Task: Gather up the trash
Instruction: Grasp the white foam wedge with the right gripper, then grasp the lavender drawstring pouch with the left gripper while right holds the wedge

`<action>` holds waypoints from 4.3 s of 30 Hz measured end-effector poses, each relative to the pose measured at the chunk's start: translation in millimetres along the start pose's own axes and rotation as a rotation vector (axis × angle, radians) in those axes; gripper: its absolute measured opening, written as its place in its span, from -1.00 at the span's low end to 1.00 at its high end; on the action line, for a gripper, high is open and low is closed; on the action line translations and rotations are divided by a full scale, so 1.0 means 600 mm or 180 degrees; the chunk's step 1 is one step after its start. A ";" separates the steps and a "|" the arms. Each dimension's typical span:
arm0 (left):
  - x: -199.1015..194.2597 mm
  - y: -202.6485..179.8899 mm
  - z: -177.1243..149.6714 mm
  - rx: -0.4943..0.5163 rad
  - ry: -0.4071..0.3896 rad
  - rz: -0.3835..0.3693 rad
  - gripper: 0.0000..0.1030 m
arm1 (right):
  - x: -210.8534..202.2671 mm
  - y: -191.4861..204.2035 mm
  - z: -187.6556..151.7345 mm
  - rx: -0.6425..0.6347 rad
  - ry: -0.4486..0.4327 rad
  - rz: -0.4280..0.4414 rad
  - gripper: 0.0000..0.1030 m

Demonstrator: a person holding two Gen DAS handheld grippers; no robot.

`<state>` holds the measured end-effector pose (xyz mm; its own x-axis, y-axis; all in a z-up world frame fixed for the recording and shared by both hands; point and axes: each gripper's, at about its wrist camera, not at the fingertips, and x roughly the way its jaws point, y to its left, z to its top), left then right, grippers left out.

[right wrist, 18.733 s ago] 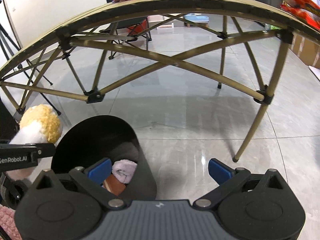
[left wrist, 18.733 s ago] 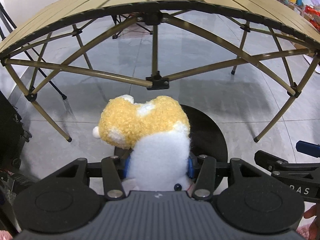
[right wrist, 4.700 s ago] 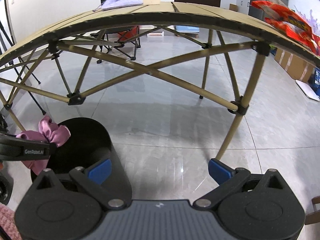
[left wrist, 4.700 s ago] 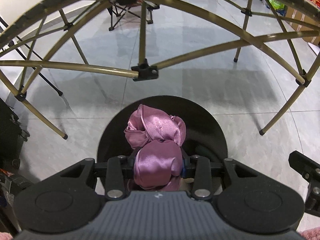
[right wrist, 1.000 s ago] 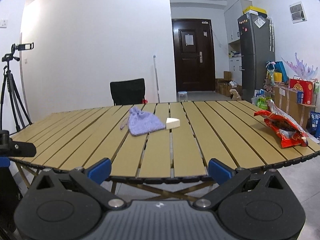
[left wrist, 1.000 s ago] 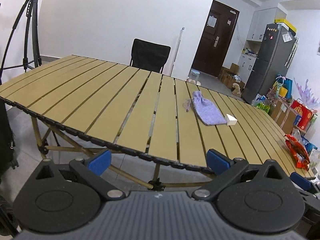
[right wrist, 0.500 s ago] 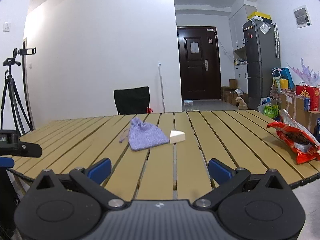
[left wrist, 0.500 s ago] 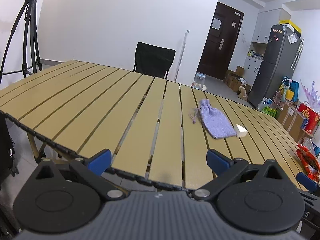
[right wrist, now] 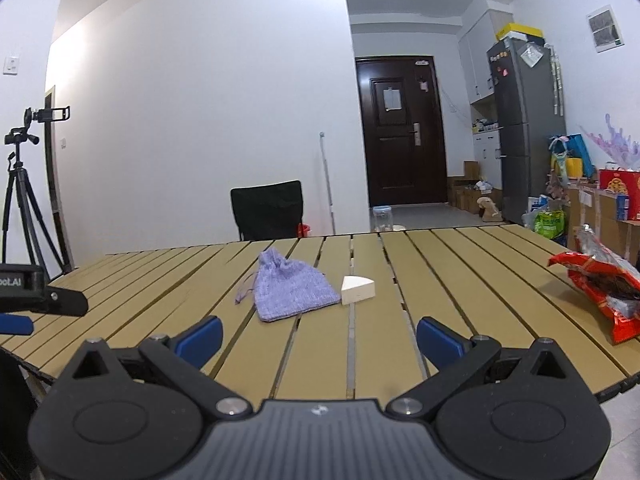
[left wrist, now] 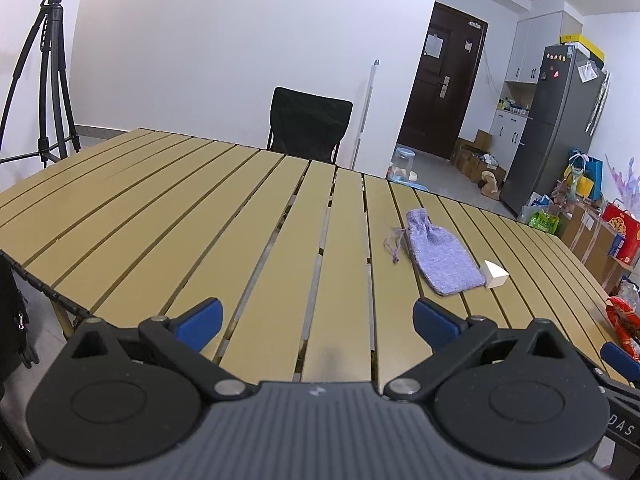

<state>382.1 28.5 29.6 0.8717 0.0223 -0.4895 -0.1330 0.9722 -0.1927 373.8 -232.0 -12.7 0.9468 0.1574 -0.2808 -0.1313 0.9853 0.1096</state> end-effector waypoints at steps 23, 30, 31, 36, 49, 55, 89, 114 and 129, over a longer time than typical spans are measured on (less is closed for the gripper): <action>0.100 -0.008 0.063 0.0069 0.0098 0.0151 1.00 | 0.176 -0.010 0.084 -0.0354 0.0267 -0.0234 0.94; 0.130 -0.007 0.069 0.0050 0.0161 0.0148 1.00 | 0.284 -0.046 0.115 -0.0028 0.0698 -0.0225 0.47; 0.132 -0.005 0.070 0.0038 0.0165 0.0151 1.00 | 0.299 -0.049 0.116 0.0018 0.0749 -0.0252 0.34; 0.139 0.006 0.072 -0.0010 0.0190 0.0176 1.00 | 0.355 -0.057 0.110 0.0074 0.0920 -0.0321 0.14; 0.155 -0.021 0.061 -0.0012 0.0243 0.0135 1.00 | 0.349 -0.083 0.089 0.0298 0.0960 -0.0208 -0.41; 0.162 -0.079 0.058 0.0095 0.0277 0.0076 1.00 | 0.309 -0.116 0.091 0.0327 0.0773 -0.0230 -0.43; 0.372 -0.318 0.050 0.0412 0.0749 0.0423 0.68 | 0.233 -0.295 0.059 0.0962 0.0419 -0.0393 -0.44; 0.237 -0.286 0.046 0.0729 0.0365 0.0198 -0.83 | 0.212 -0.264 0.066 0.0844 0.0431 -0.0266 -0.44; 0.105 -0.239 0.045 0.0713 0.0209 0.0149 -0.83 | 0.116 -0.185 0.059 0.0630 0.0417 -0.0157 -0.44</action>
<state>468.6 -103.0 49.3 0.8335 0.0605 -0.5492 -0.0584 0.9981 0.0214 464.6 -332.6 -10.6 0.9027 0.1296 -0.4104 -0.0136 0.9617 0.2738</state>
